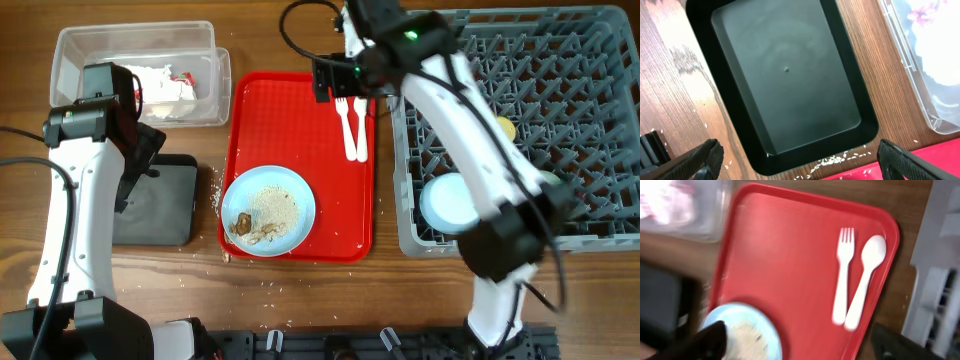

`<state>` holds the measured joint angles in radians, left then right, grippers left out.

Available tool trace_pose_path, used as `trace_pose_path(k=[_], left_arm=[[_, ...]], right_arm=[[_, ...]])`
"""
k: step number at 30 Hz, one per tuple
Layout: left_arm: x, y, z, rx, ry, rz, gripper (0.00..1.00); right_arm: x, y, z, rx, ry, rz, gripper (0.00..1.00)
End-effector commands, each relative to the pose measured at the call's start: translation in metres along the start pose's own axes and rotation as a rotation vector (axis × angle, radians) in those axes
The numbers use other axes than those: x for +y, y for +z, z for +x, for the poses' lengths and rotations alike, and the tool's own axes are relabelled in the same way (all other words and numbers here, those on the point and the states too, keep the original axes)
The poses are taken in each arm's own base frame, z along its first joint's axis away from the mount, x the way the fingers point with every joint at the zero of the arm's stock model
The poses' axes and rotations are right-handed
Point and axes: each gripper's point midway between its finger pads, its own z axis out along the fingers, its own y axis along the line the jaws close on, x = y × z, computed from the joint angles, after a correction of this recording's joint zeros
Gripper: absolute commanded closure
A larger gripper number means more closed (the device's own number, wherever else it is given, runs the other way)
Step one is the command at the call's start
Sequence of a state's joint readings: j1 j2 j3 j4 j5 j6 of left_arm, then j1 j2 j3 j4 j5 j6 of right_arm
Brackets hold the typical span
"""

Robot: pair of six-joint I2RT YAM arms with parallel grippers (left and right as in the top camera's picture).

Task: Sort waste into correct bins and load items into the dishwasher rack
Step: 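Reach the right gripper to the white fork on the red tray, then grasp the white fork with the right gripper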

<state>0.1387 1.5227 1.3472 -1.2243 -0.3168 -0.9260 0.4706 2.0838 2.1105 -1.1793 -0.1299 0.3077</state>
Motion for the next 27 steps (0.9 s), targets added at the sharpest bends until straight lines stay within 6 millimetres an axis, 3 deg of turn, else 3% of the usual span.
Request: trace_pose_path(k=[1,7,14,21,27], left_arm=[[0.003,-0.004,-0.003,-0.015,-0.007,0.005,0.0],[0.003,-0.004,-0.003,-0.015,-0.007,0.005,0.0],[0.002,-0.003,-0.003,-0.015,-0.007,0.005,0.0],[0.002,-0.003,-0.003,-0.015,-0.007,0.005,0.0],[0.002,-0.003,-0.003,-0.015,-0.007,0.005,0.0]], right_arm=[[-0.018,0.053,-0.003,0.051,0.02,0.072,0.2],[-0.039,0.115,0.005,0.104,0.022,0.149,0.42],[-0.056,0.165,0.033,0.214,0.029,0.191,0.52],[-0.073,0.177,0.041,0.24,-0.017,0.265,0.53],[-0.078,0.179,0.057,0.302,-0.023,0.277,0.84]])
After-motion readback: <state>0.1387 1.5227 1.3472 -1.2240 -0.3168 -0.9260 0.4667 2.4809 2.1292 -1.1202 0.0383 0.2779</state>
